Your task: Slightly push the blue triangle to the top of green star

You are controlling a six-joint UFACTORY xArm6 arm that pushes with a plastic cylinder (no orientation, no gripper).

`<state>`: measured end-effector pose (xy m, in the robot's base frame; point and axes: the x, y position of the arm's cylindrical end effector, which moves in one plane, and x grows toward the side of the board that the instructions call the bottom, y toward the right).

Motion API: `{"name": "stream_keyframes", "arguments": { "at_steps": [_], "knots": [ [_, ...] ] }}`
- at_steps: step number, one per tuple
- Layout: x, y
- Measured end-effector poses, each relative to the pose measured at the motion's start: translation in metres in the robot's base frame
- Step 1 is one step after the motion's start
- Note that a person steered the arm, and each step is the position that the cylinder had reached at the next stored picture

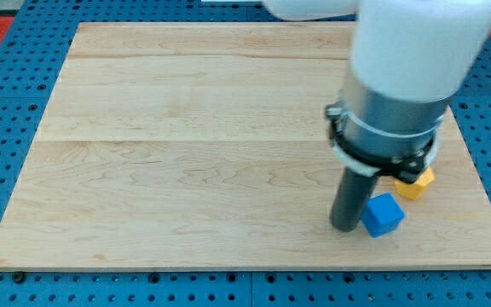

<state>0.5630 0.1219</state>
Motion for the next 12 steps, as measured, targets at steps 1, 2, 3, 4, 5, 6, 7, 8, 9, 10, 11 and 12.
{"name": "stream_keyframes", "arguments": {
  "at_steps": [1,2,3,4,5,6,7,8,9,10,11,12],
  "knots": [
    [-0.004,0.028],
    [0.009,0.054],
    [0.019,0.01],
    [0.045,0.005],
    [0.056,-0.015],
    [0.056,-0.032],
    [0.007,-0.067],
    [-0.054,-0.076],
    [-0.118,-0.074],
    [-0.187,-0.052],
    [-0.217,-0.013],
    [-0.243,0.033]
  ]
}}
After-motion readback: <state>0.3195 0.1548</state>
